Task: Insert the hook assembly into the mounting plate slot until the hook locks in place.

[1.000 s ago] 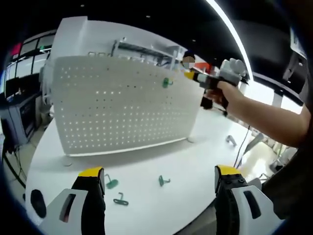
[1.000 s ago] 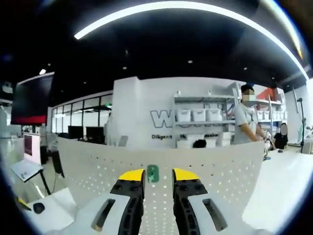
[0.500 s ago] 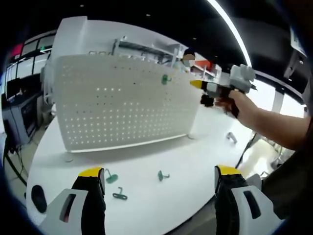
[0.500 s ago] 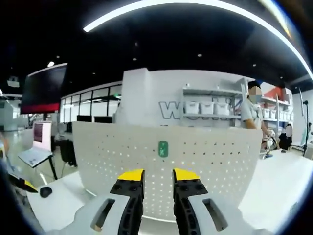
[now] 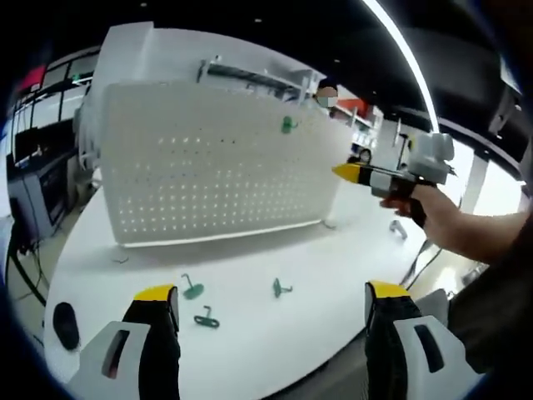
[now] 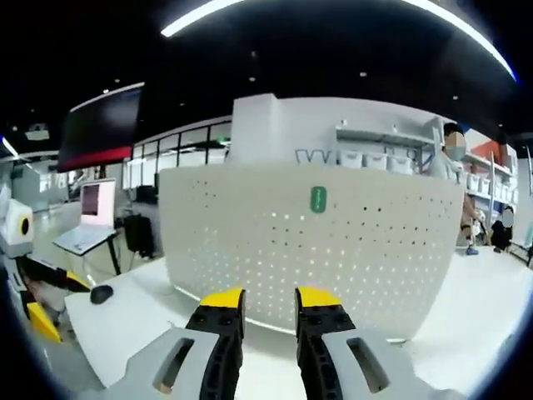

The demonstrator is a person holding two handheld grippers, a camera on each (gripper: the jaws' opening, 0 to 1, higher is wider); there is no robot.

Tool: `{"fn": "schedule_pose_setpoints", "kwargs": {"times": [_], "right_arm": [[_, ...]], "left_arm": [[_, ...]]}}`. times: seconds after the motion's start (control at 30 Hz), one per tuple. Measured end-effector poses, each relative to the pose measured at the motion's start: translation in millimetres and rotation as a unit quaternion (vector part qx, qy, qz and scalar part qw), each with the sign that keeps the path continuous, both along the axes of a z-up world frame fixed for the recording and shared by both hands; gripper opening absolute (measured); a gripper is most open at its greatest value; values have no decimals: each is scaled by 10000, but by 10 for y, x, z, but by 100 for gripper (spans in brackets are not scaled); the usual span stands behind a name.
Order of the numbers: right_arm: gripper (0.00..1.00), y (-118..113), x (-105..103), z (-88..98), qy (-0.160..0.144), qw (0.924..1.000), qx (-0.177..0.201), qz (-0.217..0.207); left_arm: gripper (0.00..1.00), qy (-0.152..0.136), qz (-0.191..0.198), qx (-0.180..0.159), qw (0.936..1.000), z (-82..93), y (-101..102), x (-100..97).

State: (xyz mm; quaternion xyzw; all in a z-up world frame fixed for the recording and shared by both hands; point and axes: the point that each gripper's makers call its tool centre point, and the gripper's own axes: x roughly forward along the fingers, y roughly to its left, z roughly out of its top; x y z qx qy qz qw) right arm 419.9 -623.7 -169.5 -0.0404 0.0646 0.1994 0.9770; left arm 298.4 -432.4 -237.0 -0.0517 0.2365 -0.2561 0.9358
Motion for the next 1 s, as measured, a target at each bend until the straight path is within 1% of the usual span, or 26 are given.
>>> {"fn": "schedule_pose_setpoints", "kwargs": {"times": [0.17,0.27,0.37,0.5,0.67,0.87,1.0], "right_arm": [[23,63,-113,-76,84,9999,-21,142],[22,93,-187,-126,78,9998,-57,183],[22,137,-265,-238,241,9994,-31,257],[22,214,-411,-346,384,9985,-45,400],[22,289,-561,-402,455,9973,-102,575],[22,351,-709,-487,584,9949,-67,821],[22,361,-788,-547,663,9936,-106,906]], "left_arm": [[94,128,28,41,9999,-116,30,-22],[94,187,66,-53,9998,-165,35,-34],[94,278,80,-1,9996,-241,46,-43],[93,330,93,28,9994,-270,56,-61],[93,424,153,28,9990,-331,81,-73],[93,532,121,93,9985,-429,74,-106],[92,621,105,157,9979,-506,93,-115]]}}
